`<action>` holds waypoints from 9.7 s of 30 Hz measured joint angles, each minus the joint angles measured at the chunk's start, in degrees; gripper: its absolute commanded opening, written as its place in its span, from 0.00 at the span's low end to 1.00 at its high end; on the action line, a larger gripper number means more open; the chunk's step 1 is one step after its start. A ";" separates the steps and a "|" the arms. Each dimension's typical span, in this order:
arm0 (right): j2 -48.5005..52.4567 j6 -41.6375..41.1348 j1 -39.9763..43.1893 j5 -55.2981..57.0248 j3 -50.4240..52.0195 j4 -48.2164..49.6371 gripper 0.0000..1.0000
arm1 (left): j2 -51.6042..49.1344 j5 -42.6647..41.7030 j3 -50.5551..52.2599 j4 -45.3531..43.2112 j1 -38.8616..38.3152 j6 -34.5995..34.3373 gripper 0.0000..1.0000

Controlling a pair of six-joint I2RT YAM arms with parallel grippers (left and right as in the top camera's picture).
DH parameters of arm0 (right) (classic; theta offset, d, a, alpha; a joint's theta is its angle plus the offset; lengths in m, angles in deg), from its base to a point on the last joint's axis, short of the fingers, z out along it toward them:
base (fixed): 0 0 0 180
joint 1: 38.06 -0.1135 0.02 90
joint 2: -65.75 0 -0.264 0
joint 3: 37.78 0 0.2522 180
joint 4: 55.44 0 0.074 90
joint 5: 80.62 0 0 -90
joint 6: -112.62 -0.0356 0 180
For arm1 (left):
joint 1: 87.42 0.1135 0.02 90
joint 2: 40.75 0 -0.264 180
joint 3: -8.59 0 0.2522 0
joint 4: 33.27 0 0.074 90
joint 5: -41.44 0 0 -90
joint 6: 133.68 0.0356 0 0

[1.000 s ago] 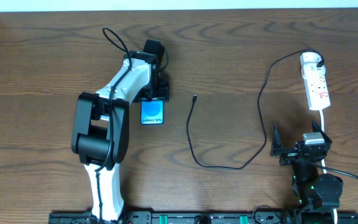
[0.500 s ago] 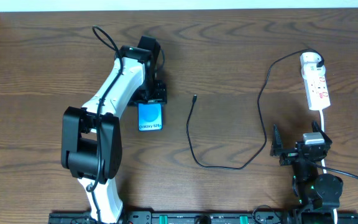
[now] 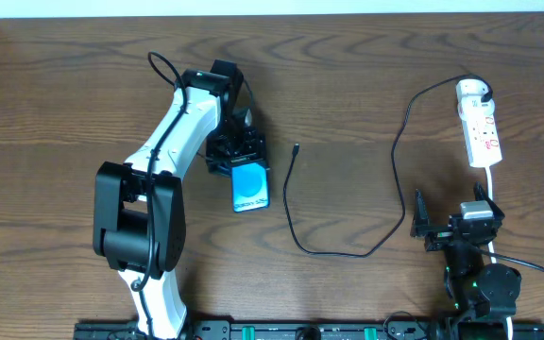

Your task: Plug charger to phone and switch on socket

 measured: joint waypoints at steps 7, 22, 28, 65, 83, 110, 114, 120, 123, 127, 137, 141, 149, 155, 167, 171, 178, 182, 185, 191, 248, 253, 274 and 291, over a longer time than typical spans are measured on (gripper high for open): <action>0.00 0.00 0.00 0.00 0.00 0.00 0.99 | 0.00 -14.36 0.00 -0.85 1.36 -0.02 0.72; 0.00 0.00 0.00 0.00 0.00 0.00 0.99 | 0.00 -30.69 0.00 -2.10 8.44 -24.81 0.65; 0.00 0.00 0.00 0.00 0.00 0.00 0.99 | 0.00 -42.07 0.00 -5.99 9.66 -30.25 0.65; 0.00 0.00 0.00 0.63 0.00 -0.04 0.99 | 0.00 -55.71 0.00 -7.32 11.85 -48.19 0.66; 0.22 -4.48 0.00 0.98 0.00 -0.04 0.99 | 0.00 -46.38 0.00 -14.03 11.85 -47.89 0.66; 56.02 -11.47 0.90 -28.52 -44.37 -21.90 0.99 | 0.00 -32.72 0.00 -14.10 11.85 -47.74 0.65; 62.40 -12.00 0.87 -32.63 -49.03 -18.29 0.99 | 0.00 -32.70 0.00 -14.10 11.85 -47.74 0.66; 76.89 -22.25 -6.54 -37.86 -49.55 5.68 0.95 | 0.00 -32.72 0.00 -14.10 11.85 -47.74 0.65; 86.55 -28.00 -13.68 -39.39 -49.53 17.88 0.89 | 0.00 -32.76 0.00 -14.08 11.85 -47.74 0.66; 96.78 -37.07 -19.63 -40.57 -49.51 30.80 0.84 | 0.00 -33.20 0.00 -14.10 11.85 -47.74 0.65; 104.83 -49.86 -27.56 -36.57 -49.53 39.04 0.63 | 0.00 -33.42 0.00 -14.10 11.85 -47.74 0.65; 104.87 -51.63 -27.80 -34.27 -49.53 39.32 0.40 | 0.00 -33.42 0.00 -14.10 11.85 -47.76 0.66; 104.85 -52.83 -27.85 -32.52 -49.53 39.32 0.19 | 0.00 -33.42 0.00 -14.10 11.85 -47.74 0.66; 104.87 -54.55 -27.85 -32.81 -49.53 39.85 0.01 | 0.00 -33.38 0.00 -14.21 11.85 -47.71 0.66; 104.89 -58.69 -27.78 -32.70 -49.53 41.35 0.01 | 0.00 -34.86 0.00 -14.10 12.11 -47.76 0.91; 104.89 -60.33 -26.97 -33.31 -49.53 41.51 0.01 | 0.00 -35.17 0.00 -14.12 12.11 -46.82 0.94; 104.89 -67.65 -22.97 -34.23 -49.53 45.16 0.01 | 0.00 -35.56 0.00 -16.20 12.11 -39.30 0.94; 104.91 -74.55 -21.31 -33.81 -49.53 47.34 0.01 | 0.00 -35.71 0.00 -19.45 12.11 -34.38 0.93; 104.91 -79.67 -20.72 -33.66 -49.53 50.03 0.01 | 0.00 -35.74 0.00 -21.84 12.11 -32.33 0.93; 104.94 -85.57 -20.70 -33.94 -49.53 53.24 0.01 | 0.00 -35.82 0.00 -26.25 12.11 -30.86 0.93; 105.04 -114.79 -27.54 -13.88 -49.51 60.02 0.01 | 0.00 -41.42 -0.04 -50.18 12.61 -25.20 0.85; 105.04 -115.60 -27.89 -13.09 -49.51 60.02 0.01 | 0.00 -37.46 -0.04 -53.59 11.23 -28.39 0.72; 105.04 -118.77 -27.89 -10.78 -49.53 59.93 0.01 | 0.00 -34.71 -0.04 -61.96 8.68 -44.50 0.43; 105.04 -120.08 -27.89 -9.29 -49.53 60.28 0.01 | 0.00 -34.86 -0.04 -62.12 6.62 -50.90 0.35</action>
